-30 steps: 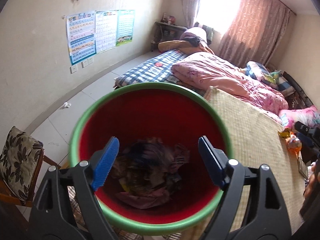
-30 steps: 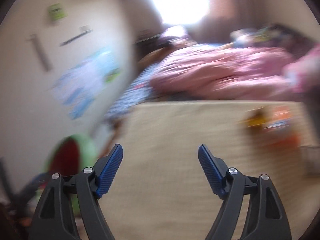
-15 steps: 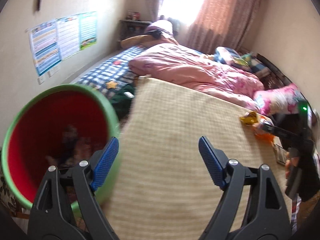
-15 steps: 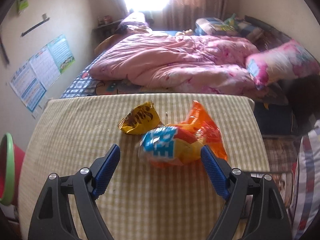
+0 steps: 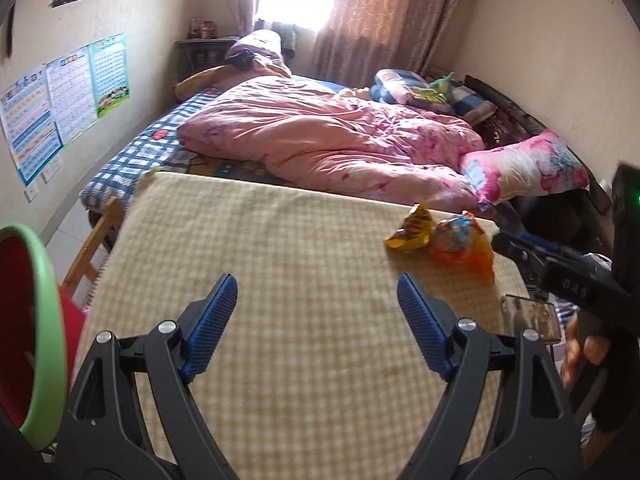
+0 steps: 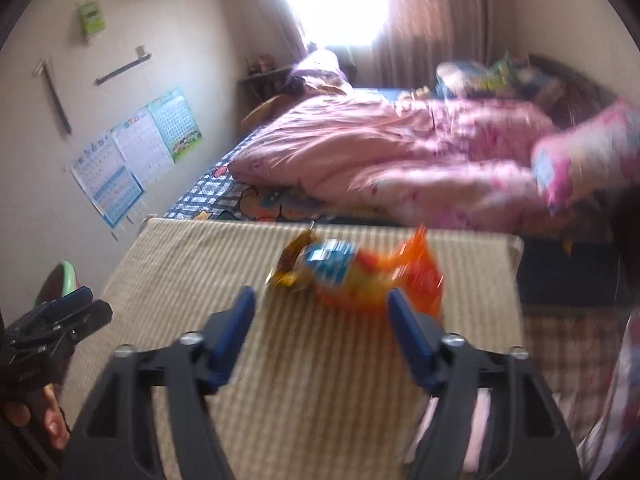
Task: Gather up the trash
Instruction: 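Move both grippers back over the yellow Salute wrapper and orange bag, then grasp the yellow Salute wrapper with the left gripper while the right grasps the orange bag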
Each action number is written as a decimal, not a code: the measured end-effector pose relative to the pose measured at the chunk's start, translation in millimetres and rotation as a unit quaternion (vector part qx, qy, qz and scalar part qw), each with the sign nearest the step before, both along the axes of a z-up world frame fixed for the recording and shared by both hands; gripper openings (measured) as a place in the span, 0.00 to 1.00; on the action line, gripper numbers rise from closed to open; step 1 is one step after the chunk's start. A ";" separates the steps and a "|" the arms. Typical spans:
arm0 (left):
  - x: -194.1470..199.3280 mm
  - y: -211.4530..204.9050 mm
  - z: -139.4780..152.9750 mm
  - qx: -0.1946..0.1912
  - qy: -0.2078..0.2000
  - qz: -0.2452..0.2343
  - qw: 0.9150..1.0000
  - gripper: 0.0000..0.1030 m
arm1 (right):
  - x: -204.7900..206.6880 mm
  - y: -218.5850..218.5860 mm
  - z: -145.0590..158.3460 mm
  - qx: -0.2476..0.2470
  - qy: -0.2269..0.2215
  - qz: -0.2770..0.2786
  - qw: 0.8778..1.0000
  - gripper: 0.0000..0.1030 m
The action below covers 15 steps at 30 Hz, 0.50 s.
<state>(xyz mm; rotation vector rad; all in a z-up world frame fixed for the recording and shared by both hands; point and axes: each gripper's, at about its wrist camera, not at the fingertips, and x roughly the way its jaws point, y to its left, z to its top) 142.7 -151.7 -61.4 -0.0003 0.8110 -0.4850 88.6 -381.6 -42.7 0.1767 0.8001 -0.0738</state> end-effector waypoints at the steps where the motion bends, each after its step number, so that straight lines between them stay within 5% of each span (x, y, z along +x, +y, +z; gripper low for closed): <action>1: 0.2 -6.6 -0.9 -0.001 0.003 -0.003 1.000 0.77 | 9.8 -1.8 -0.9 -0.015 0.016 0.014 1.000 0.72; 7: 1.9 -24.9 -9.4 0.006 0.017 -0.008 1.000 0.80 | 57.6 -0.7 -34.5 -0.114 0.087 0.085 0.986 0.71; 10: 3.7 -28.9 -16.0 0.017 0.023 -0.011 1.000 0.80 | 67.4 1.2 -55.8 -0.141 0.119 0.104 0.977 0.55; 15: 12.7 -42.0 -22.7 0.028 0.026 -0.019 0.999 0.80 | 51.6 -1.0 -51.9 -0.100 0.086 0.113 0.985 0.43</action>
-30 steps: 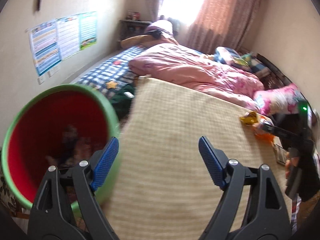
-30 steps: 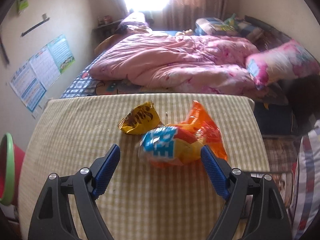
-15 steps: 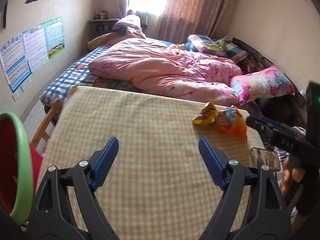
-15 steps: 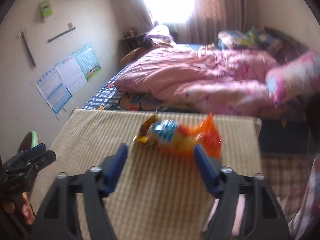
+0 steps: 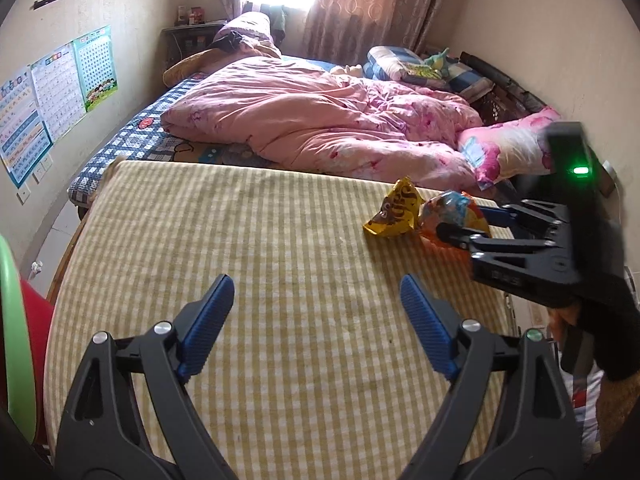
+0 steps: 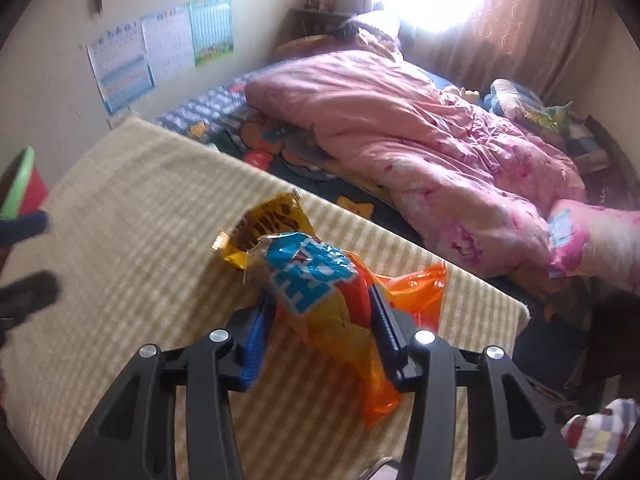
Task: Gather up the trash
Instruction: 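Grasp the yellow Salute wrapper with the left gripper while the right grasps the orange bag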
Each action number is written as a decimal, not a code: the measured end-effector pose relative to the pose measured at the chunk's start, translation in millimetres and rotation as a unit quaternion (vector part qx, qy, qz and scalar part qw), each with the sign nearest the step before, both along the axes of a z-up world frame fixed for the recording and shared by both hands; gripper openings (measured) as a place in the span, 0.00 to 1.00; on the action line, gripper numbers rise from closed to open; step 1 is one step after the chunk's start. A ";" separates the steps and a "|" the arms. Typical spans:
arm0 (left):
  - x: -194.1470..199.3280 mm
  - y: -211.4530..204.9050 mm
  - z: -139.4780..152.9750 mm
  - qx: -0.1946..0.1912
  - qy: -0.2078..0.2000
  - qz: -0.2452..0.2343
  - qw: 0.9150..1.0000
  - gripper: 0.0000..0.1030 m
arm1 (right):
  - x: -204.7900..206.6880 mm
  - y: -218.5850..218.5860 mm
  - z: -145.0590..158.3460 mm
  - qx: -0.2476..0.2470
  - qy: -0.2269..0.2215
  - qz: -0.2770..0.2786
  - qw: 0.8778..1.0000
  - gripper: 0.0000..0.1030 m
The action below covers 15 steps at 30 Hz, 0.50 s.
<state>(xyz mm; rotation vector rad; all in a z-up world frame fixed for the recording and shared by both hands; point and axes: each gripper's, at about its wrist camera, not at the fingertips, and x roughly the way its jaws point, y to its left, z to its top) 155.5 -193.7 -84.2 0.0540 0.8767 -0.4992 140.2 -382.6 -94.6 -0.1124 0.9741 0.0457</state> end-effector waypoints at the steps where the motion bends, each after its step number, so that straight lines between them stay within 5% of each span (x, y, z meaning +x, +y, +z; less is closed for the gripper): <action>1: 4.0 -5.9 -1.9 0.001 -0.002 -0.006 1.000 0.80 | -3.9 -2.4 4.5 0.016 -0.008 -0.005 1.000 0.43; 7: 30.3 -54.9 -19.7 0.018 -0.004 -0.053 0.998 0.80 | -53.7 -26.7 55.3 0.103 -0.091 -0.089 0.987 0.43; 13: 60.9 -108.6 -27.7 0.008 0.011 -0.083 0.996 0.80 | -85.6 -17.1 78.8 0.137 -0.118 -0.110 0.977 0.43; 15: 68.0 -120.6 -35.7 0.020 0.022 -0.086 0.996 0.67 | -91.7 -8.6 80.2 0.141 -0.117 -0.107 0.977 0.43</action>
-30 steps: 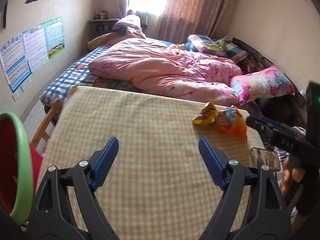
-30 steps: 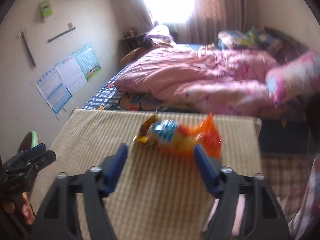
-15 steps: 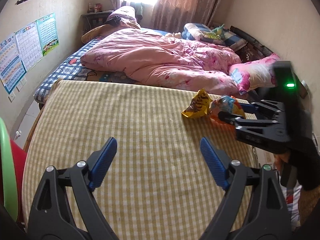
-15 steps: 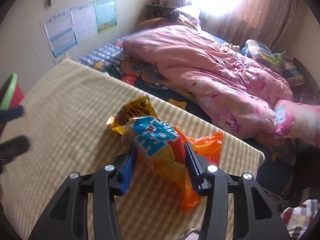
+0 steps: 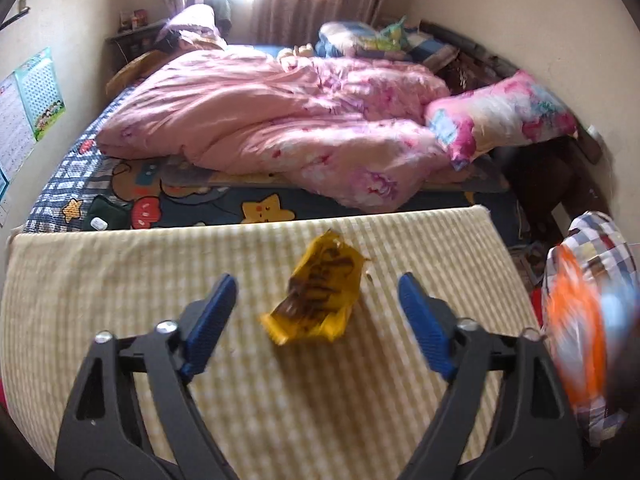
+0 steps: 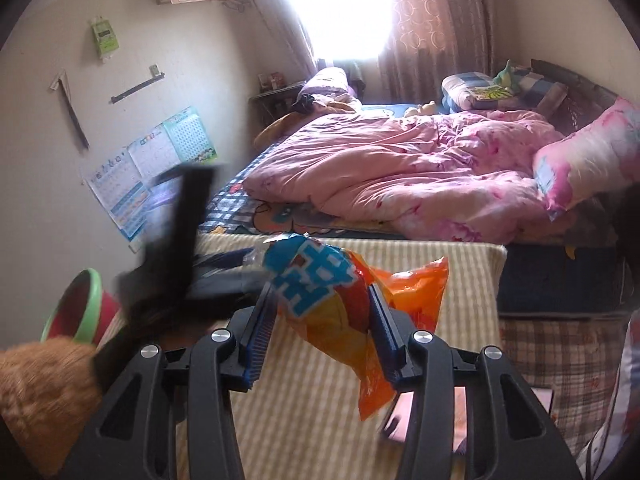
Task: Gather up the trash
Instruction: 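Grasp the yellow Salute wrapper with the left gripper while the right grasps the orange bag, then carry the yellow wrapper and orange bag over the bin with both grippers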
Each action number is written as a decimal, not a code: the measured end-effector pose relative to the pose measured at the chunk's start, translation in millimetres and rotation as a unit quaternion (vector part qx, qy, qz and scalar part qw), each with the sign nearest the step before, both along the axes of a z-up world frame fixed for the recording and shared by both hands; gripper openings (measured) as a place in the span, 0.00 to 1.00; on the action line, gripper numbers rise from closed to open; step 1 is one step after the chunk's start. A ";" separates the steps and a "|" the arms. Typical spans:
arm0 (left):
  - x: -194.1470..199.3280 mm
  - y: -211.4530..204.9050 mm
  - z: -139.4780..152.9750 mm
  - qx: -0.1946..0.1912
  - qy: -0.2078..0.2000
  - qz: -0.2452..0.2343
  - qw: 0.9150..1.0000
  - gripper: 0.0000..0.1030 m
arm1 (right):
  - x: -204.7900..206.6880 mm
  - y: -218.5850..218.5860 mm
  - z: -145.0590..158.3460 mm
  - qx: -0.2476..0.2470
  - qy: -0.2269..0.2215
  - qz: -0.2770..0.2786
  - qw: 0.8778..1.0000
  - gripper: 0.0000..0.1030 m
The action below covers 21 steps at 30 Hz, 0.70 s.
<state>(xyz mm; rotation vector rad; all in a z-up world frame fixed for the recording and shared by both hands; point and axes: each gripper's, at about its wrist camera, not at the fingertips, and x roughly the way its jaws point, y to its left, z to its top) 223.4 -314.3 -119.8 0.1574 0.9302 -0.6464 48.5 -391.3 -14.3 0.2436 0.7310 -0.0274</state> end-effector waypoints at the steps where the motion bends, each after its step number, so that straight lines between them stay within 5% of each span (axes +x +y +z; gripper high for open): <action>1: 4.6 -6.3 -7.6 0.013 0.012 -0.002 1.000 0.63 | -2.5 4.0 0.1 0.003 0.001 0.004 1.000 0.43; 3: 7.1 -9.9 -15.8 0.026 0.024 -0.006 0.999 0.43 | -8.2 13.1 -0.1 0.004 0.001 0.010 1.000 0.43; 6: 2.1 -3.3 -17.0 0.027 0.023 -0.004 0.999 0.38 | -12.0 22.0 1.9 0.008 -0.001 0.017 1.000 0.43; 11: -20.8 46.7 4.2 -0.011 0.011 0.029 0.999 0.37 | -18.2 33.8 1.6 0.022 -0.002 0.024 0.999 0.44; 21: -99.3 182.1 18.3 -0.003 0.004 0.115 0.993 0.37 | -24.8 82.8 -27.1 0.069 0.039 0.052 0.996 0.44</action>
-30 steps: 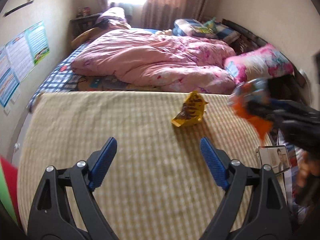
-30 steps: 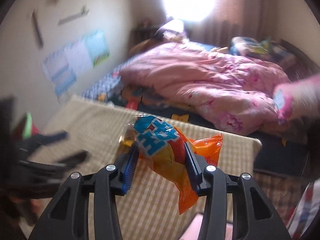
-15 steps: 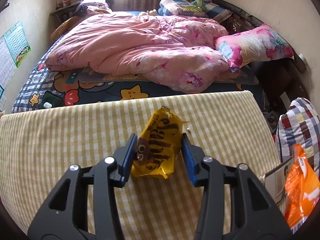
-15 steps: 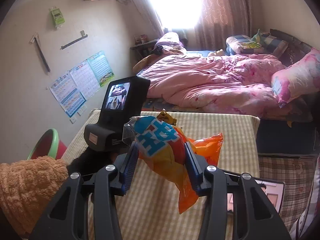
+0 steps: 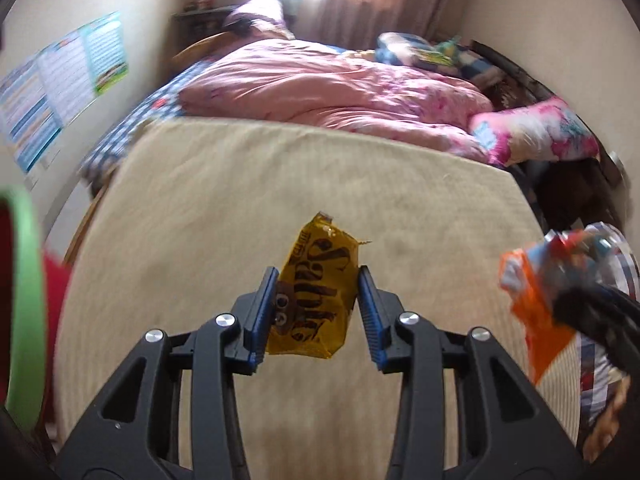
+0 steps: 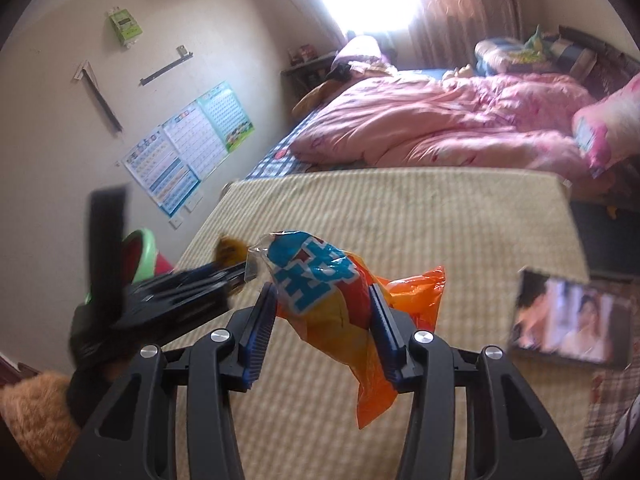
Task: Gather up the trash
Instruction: 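Carry the yellow wrapper and orange bag over the bin with both grippers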
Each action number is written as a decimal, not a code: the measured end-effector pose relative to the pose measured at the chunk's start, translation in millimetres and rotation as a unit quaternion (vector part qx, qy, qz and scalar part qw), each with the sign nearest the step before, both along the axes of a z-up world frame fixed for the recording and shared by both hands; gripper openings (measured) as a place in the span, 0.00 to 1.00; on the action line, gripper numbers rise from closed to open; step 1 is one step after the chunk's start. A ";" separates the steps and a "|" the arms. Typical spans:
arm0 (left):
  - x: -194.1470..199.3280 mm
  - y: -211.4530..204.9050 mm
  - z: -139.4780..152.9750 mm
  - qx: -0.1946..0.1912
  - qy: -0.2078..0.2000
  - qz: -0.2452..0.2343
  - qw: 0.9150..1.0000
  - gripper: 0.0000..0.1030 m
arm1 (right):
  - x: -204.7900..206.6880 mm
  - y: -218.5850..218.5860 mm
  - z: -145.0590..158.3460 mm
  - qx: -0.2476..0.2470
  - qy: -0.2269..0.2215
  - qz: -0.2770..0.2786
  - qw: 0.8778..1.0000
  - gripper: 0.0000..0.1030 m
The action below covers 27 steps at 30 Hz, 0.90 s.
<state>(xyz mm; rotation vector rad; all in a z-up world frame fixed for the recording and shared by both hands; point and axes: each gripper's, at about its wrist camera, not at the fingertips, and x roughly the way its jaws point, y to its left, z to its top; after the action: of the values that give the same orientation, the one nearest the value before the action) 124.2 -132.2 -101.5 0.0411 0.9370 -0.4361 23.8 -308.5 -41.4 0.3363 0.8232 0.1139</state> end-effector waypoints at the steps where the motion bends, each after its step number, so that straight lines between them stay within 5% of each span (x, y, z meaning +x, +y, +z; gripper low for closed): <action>1: -6.9 12.3 0.5 -0.002 0.003 0.013 1.000 0.37 | -0.1 7.2 -2.3 0.007 0.004 0.005 1.000 0.44; 9: -47.7 76.0 8.8 -0.038 0.014 0.094 0.995 0.37 | -0.1 45.7 1.0 0.012 0.007 0.030 0.999 0.44; 27: -60.1 114.4 25.9 -0.040 -0.023 0.102 0.994 0.37 | 2.9 96.7 8.0 -0.008 0.005 0.064 0.998 0.44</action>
<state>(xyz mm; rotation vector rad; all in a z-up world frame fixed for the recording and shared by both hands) 64.1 -17.8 -75.7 -0.1163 0.8681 -0.2824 26.7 -211.8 -33.5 0.2697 0.8541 0.2254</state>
